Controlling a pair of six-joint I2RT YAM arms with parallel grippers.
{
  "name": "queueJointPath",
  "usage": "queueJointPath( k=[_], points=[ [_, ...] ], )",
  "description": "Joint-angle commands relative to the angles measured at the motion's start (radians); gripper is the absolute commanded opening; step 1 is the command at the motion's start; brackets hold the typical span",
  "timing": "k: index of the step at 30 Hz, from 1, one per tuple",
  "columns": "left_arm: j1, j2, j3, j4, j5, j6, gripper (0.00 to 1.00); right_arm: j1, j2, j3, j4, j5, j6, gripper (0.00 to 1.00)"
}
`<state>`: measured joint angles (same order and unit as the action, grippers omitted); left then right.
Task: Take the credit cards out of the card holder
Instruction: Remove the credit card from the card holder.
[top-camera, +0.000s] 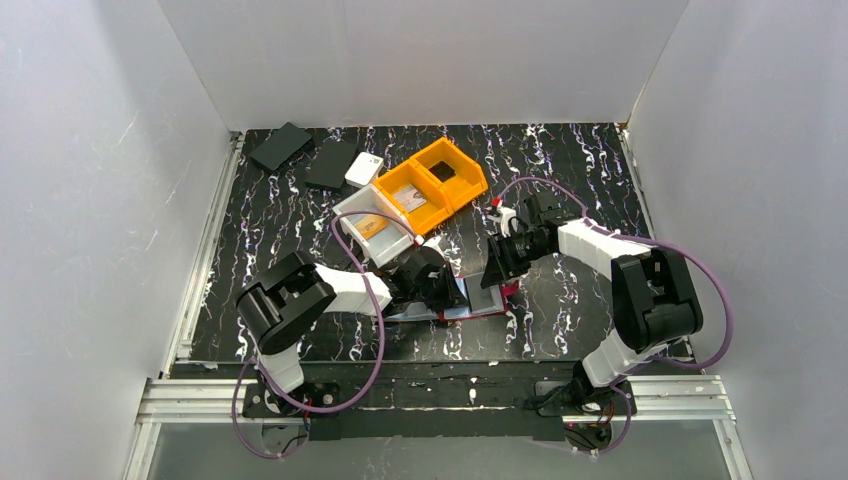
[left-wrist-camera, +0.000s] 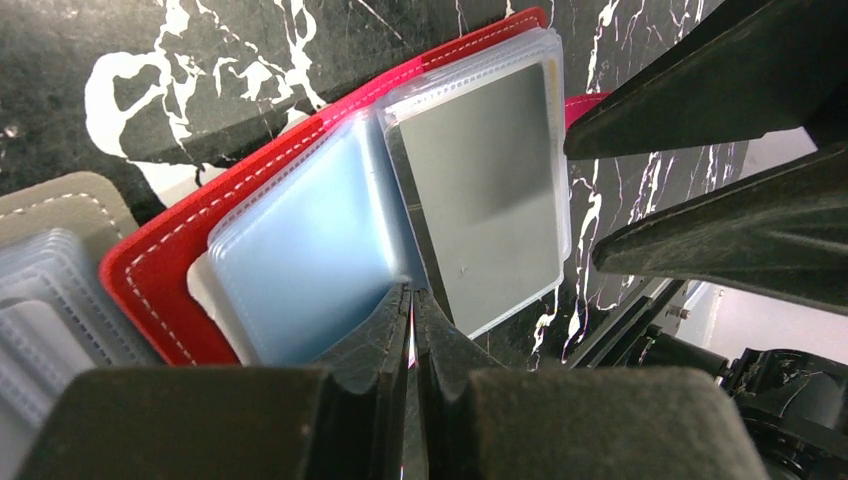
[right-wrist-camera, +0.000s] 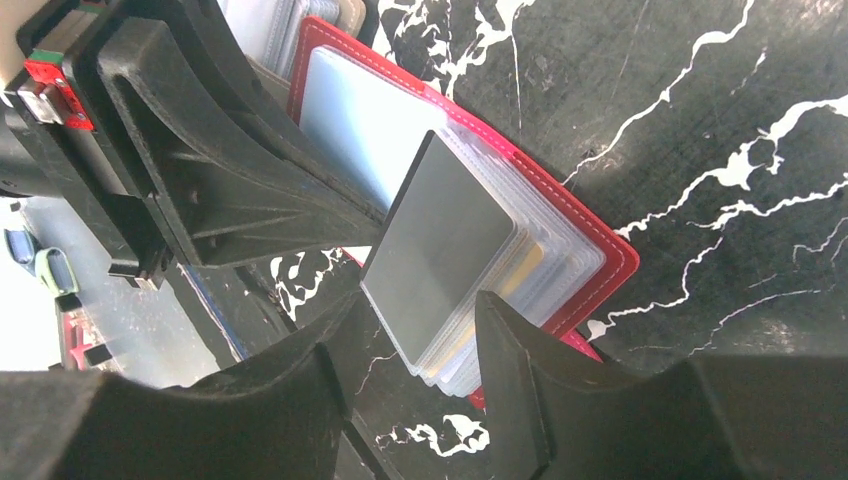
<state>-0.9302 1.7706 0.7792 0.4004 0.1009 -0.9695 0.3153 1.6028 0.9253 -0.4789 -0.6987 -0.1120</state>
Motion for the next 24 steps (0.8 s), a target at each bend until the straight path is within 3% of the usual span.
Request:
queueJointPath(
  k=[1, 15, 24],
  points=[
    [0.009, 0.029, 0.013, -0.022, -0.013, -0.001, 0.04, -0.005, -0.045, -0.025, 0.038, -0.005, 0.03, 0.54],
    [0.016, 0.049, -0.003, -0.017, -0.009, -0.012, 0.03, -0.007, -0.03, -0.047, 0.063, -0.065, 0.071, 0.55],
    [0.017, 0.05, -0.012, -0.003, -0.004, -0.016, 0.03, -0.014, -0.052, -0.078, 0.136, -0.241, 0.17, 0.56]
  ],
)
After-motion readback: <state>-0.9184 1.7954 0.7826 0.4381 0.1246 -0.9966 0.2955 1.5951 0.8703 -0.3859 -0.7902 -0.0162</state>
